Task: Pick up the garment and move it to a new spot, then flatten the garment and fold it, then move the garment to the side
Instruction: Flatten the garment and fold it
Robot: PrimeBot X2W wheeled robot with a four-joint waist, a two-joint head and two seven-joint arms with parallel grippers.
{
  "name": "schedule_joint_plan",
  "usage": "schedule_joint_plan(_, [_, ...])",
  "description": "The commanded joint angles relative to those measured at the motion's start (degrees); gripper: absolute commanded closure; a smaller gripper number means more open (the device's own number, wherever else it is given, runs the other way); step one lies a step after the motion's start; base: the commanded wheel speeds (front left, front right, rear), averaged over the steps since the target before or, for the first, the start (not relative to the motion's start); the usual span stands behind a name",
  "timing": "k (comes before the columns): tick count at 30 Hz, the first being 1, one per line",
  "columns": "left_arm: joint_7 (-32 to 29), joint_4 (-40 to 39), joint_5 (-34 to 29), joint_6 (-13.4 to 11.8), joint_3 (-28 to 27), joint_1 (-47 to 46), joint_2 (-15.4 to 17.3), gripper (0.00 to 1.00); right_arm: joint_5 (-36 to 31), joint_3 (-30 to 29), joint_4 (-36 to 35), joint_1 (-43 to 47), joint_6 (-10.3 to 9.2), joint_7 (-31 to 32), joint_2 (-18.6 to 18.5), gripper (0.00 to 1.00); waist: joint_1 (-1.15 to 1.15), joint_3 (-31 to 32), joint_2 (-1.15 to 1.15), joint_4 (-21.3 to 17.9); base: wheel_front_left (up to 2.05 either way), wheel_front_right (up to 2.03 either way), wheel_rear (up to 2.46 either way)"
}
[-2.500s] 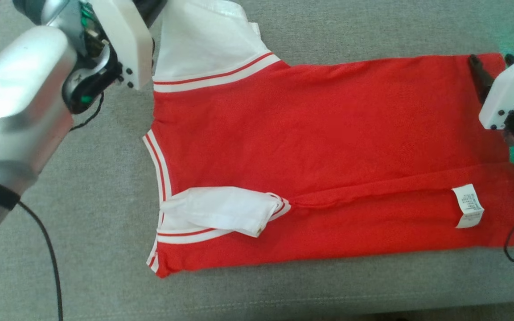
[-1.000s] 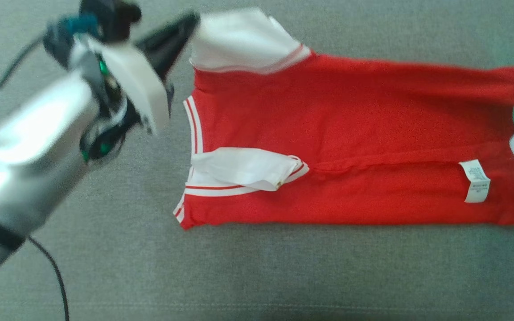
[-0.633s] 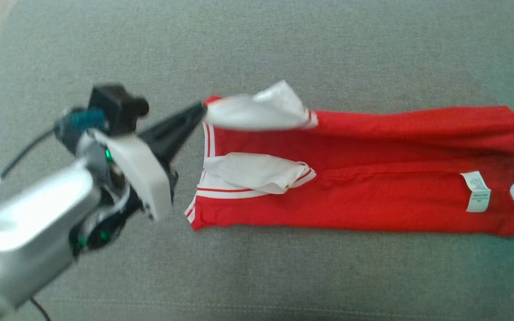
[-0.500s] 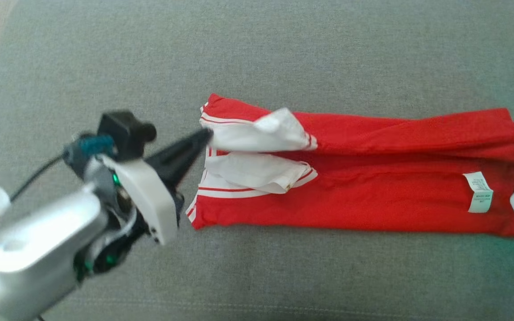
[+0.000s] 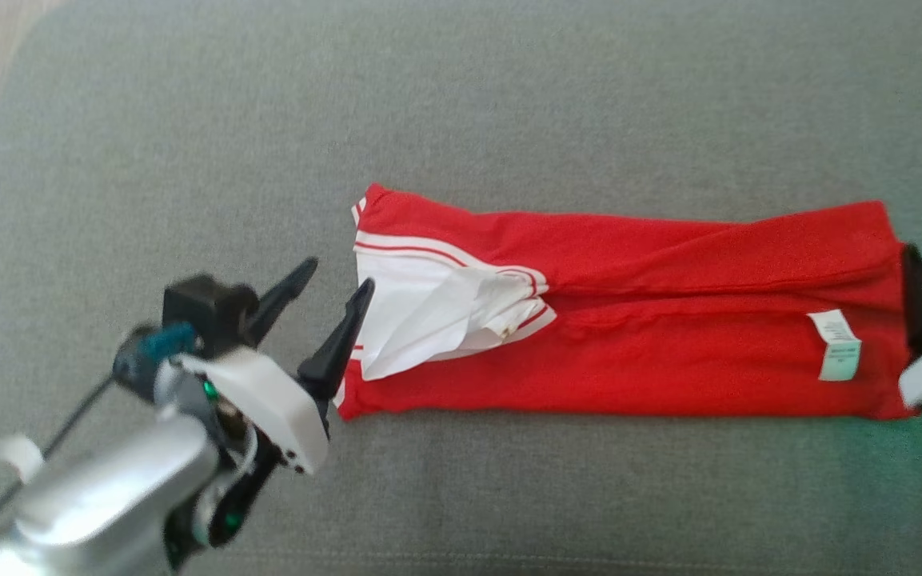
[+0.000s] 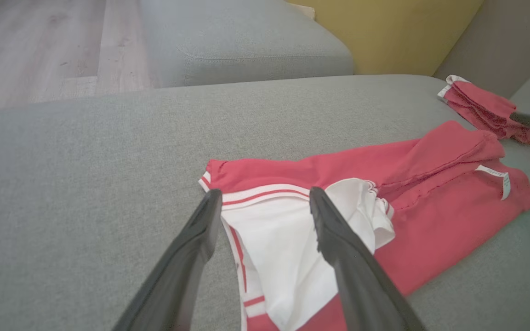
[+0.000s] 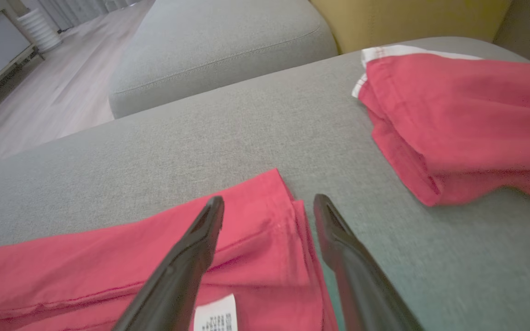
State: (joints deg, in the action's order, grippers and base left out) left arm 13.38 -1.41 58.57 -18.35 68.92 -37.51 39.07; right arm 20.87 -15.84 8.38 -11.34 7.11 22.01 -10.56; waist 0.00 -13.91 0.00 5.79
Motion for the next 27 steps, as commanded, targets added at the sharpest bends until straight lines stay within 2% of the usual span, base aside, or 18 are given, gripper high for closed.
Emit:
schedule_joint_plan(1, [1.1,-0.3,-0.6,-1.5,-4.0,1.2,0.7,0.0,0.6,1.0,-2.1,1.6,0.37,-2.4,-0.2,0.0,0.0,1.8,0.0,-0.7,0.0,0.0,0.0])
schedule_joint_plan(5, [1.6,0.4,-4.8,-5.9,-10.7,7.8,-2.6,0.0,0.5,1.9,-1.4,4.7,0.37,-8.4,1.3,0.0,0.0,4.5,0.0,-1.2,0.0,0.0,0.0])
schedule_joint_plan(7, [1.6,0.3,-6.3,-6.5,-12.8,10.0,-3.7,0.0,0.3,2.2,-1.1,5.5,0.37,-9.6,1.6,0.0,0.0,5.1,0.0,-1.2,0.0,0.0,0.0])
schedule_joint_plan(11, [1.6,-0.2,-14.4,-8.6,-21.7,18.7,-8.2,0.0,-0.5,2.1,0.6,8.2,0.37,-14.5,3.1,0.0,0.0,7.2,0.0,-1.1,0.0,0.0,0.0])
schedule_joint_plan(14, [1.6,-0.5,-20.9,-8.2,-27.9,24.8,-11.8,0.0,-0.9,1.8,1.9,9.9,0.37,-17.0,4.1,0.0,0.0,8.6,0.0,-0.6,0.0,0.0,0.0])
schedule_joint_plan(15, [1.6,-1.0,-24.6,-7.4,-32.1,28.7,-14.6,0.0,-1.1,1.7,2.9,10.9,0.37,-18.4,4.7,0.0,0.0,9.6,0.0,-0.3,0.0,0.0,0.0])
schedule_joint_plan(18, [1.6,-1.0,-31.7,-6.4,-36.5,33.5,-18.1,0.0,-1.0,1.9,4.9,12.0,0.37,-19.8,5.2,0.0,0.0,11.1,0.0,0.2,0.0,0.0,0.0])
schedule_joint_plan(23, [1.6,-0.6,-40.7,-4.0,-40.5,39.2,-23.2,0.0,-2.1,0.3,9.0,12.0,0.37,-19.9,5.8,0.0,0.0,13.0,0.0,1.7,0.0,0.0,0.0])
schedule_joint_plan(27, [1.6,-0.5,-45.7,-2.0,-41.8,41.2,-25.6,0.0,-4.8,-2.6,12.4,8.8,0.37,-18.6,5.7,0.0,0.0,12.9,0.0,3.2,0.0,0.0,0.0])
